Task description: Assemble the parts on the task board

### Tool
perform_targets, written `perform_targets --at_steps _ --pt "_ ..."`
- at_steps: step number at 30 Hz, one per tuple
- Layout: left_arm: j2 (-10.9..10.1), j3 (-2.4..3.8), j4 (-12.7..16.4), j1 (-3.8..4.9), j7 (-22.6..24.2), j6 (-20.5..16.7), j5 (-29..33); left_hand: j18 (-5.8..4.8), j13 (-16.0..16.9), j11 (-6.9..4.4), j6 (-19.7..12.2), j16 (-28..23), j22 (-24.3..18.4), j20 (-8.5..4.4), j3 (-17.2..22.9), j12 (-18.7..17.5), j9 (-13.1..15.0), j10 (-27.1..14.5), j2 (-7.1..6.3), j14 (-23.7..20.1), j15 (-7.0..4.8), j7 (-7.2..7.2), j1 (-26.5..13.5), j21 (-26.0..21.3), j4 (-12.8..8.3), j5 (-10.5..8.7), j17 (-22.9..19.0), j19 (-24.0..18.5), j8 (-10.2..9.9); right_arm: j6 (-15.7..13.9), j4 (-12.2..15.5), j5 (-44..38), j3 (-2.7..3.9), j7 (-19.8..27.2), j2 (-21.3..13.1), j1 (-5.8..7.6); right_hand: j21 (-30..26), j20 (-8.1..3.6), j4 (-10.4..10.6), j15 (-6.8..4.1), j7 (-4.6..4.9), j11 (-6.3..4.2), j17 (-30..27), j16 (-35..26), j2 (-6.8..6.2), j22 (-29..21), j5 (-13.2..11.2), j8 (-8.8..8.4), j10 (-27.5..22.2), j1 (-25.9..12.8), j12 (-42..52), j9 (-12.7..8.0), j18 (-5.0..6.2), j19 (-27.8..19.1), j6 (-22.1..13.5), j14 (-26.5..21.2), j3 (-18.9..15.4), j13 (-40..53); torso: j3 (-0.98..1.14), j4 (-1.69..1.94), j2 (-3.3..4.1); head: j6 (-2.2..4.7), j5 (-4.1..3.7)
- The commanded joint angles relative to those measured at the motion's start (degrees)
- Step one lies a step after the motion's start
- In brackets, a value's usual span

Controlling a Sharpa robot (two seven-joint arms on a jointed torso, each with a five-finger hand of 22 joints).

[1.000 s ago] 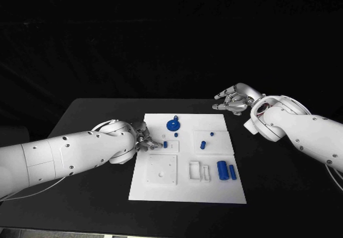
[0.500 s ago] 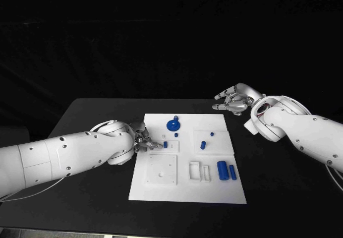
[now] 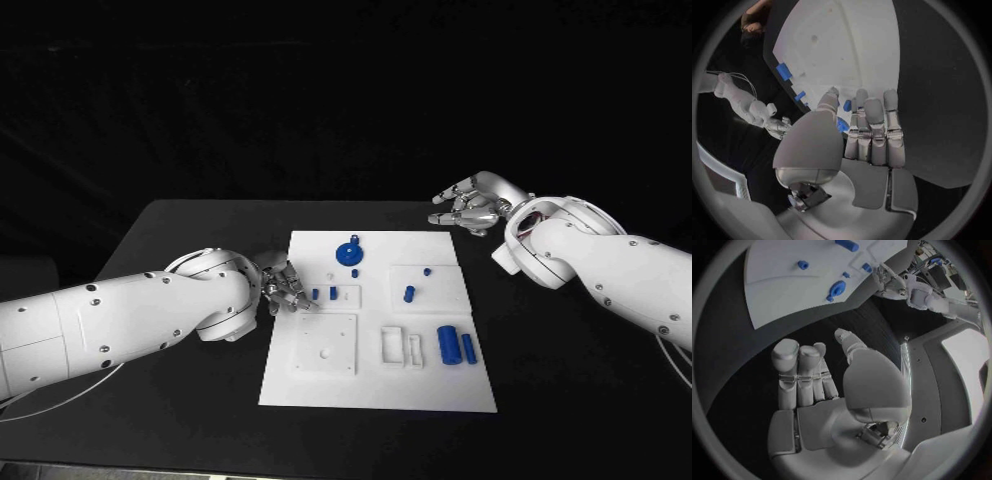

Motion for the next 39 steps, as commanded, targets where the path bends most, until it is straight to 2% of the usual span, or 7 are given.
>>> perform_targets --at_steps 1,11,16,27,33,35,39 --pt "-0.75 0.02 0.06 -0.09 4.16 -0.29 1.69 0.8 -0.2 0.63 -3.19 0.3 0.14 0.64 -0.03 -1.5 -8.08 -1.59 -0.09 -0.7 0.53 1.94 1.16 -0.66 -0.66 0.24 -0.27 -0.17 0.38 0.4 0.01 0.02 0.03 0.49 -0.05 -0.13 -0.3 -0.2 0.28 -0.29 0.05 -0.23 -0.09 -0.36 -0.26 5.63 0.31 -0.06 0.01 -0.5 -0.06 0.02 0.74 2.35 -0.37 0.28 0.0 -0.01 0.01 0.03 0.04 0.08 -0.1" --pt "-2.42 2.76 -0.15 0.06 18.6 -10.56 3.84 1.54 -0.48 2.56 -4.16 -8.12 -2.94 2.78 3.49 -6.54 -18.15 -6.23 0.83 -5.72 2.54 3.3 9.95 -7.44 -5.08 -0.19 -5.72 -2.48 3.48 0.08 -0.23 0.06 0.03 0.64 -0.14 -0.3 -0.42 -0.2 0.25 -0.28 0.05 -0.24 -0.14 -0.47 -0.2 5.63 0.37 -0.05 0.01 -0.46 -0.1 0.03 0.74 2.36 -0.33 0.27 0.02 -0.02 0.08 0.0 0.06 0.49 -0.56" --pt "-1.28 3.69 -1.42 0.58 25.66 -14.47 4.62 2.23 -0.56 2.93 1.34 -13.65 0.21 2.83 10.76 -10.03 -19.8 -5.52 1.71 -5.42 2.68 3.23 12.08 -7.23 -10.22 -2.06 -8.0 -4.47 -1.47 -0.28 -0.52 0.06 0.03 0.83 -0.14 -0.32 -0.61 -0.19 0.19 -0.28 0.06 -0.24 -0.2 -0.57 -0.12 5.59 0.4 -0.05 -0.05 -0.38 -0.18 0.03 0.75 2.32 -0.32 0.21 0.14 -0.06 0.06 0.02 0.07 0.9 -1.21" --pt "6.18 3.99 -7.73 1.51 27.83 -9.81 -6.11 3.75 -0.62 4.09 2.52 -16.2 1.76 3.04 16.06 -10.23 -19.8 -8.95 2.13 -3.5 2.9 3.59 10.27 -1.67 -15.35 -1.54 -7.9 -6.03 -3.84 -1.5 -0.81 0.09 0.03 1.16 0.12 -0.32 -9.34 -0.43 -0.39 -0.51 -0.15 -0.61 -5.01 -6.29 -0.44 3.46 0.57 0.06 1.58 -0.42 -9.05 0.15 1.15 1.67 2.15 -1.11 1.38 -10.67 0.23 -0.08 0.31 1.58 -1.31" --pt "10.34 3.85 -12.33 1.73 27.36 -6.99 -11.69 3.97 -0.65 4.45 0.82 -16.39 1.47 3.45 16.43 -10.29 -19.9 -10.51 1.67 -3.29 3.15 3.45 8.7 -0.83 -15.42 -2.46 -7.57 -6.39 -3.92 -1.94 -0.68 0.25 0.03 1.49 0.28 -0.32 -15.59 -0.38 -0.81 -0.44 -0.25 -0.54 -6.59 -7.5 -0.68 1.78 0.43 0.07 3.17 -0.63 -17.37 0.21 1.46 1.41 4.27 -1.54 2.59 -19.21 0.23 -0.07 0.51 1.7 -1.43" --pt "11.51 3.76 -13.6 1.75 27.39 -6.24 -12.91 3.67 -0.64 4.86 -0.82 -17.15 0.44 4.15 15.27 -10.28 -20.01 -12.47 0.57 -3.94 3.73 3.39 7.08 -2.06 -14.56 -5.44 -7.82 -6.82 -3.96 -2.07 -0.6 0.31 0.03 1.64 0.33 -0.31 -17.93 -0.26 -0.82 -0.25 -0.17 -0.22 -7.28 -7.95 -0.61 1.05 0.45 0.08 3.31 -0.76 -22.39 0.21 1.61 1.3 4.55 -1.64 3.37 -23.68 0.27 -0.11 0.59 1.71 -1.45" --pt "13.87 3.27 -16.14 1.74 27.18 -4.35 -15.6 3.67 -0.64 5.12 -1.67 -18.6 -3.08 4.37 11.98 -10.3 -19.98 -13.34 0.46 -3.2 3.8 3.31 8.37 -5.98 -13.11 -5.08 -8.25 -4.51 -3.9 -2.21 -0.51 0.47 0.03 1.9 0.47 -0.3 -24.73 0.24 -1.77 0.32 0.12 0.86 -10.27 -9.21 -0.64 -1.66 -0.98 0.03 8.17 -0.89 -36.93 0.19 2.39 1.59 5.32 -1.39 6.16 -38.91 0.28 -0.09 1.03 2.12 -1.53"
